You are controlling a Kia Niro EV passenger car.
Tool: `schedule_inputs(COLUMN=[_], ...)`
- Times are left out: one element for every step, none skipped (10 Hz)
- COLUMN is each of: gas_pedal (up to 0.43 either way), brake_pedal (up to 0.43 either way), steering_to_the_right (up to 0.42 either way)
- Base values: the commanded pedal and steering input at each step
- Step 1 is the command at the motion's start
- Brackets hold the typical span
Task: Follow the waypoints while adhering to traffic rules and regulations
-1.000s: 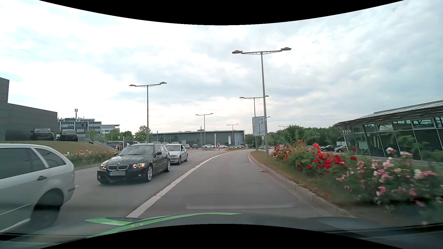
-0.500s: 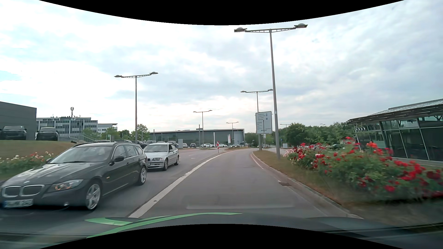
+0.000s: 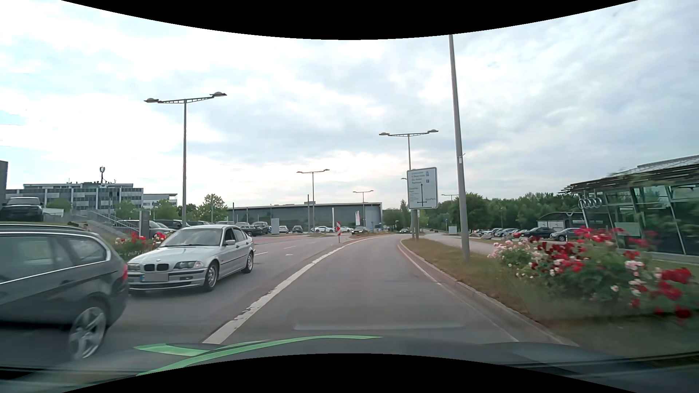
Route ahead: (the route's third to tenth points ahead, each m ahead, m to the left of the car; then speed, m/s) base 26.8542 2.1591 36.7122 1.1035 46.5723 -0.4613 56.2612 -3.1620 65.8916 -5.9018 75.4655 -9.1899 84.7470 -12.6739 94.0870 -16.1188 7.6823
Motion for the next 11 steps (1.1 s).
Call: schedule_inputs(gas_pedal=[0.157, 0.157, 0.157, 0.157, 0.157, 0.157, 0.157, 0.157, 0.157, 0.157, 0.157], brake_pedal=[0.000, 0.000, 0.000, 0.000, 0.000, 0.000, 0.000, 0.000, 0.000, 0.000, 0.000], steering_to_the_right=[0.018, 0.018, 0.018, 0.018, 0.018, 0.020, 0.021, 0.023, 0.024, 0.025, 0.027])
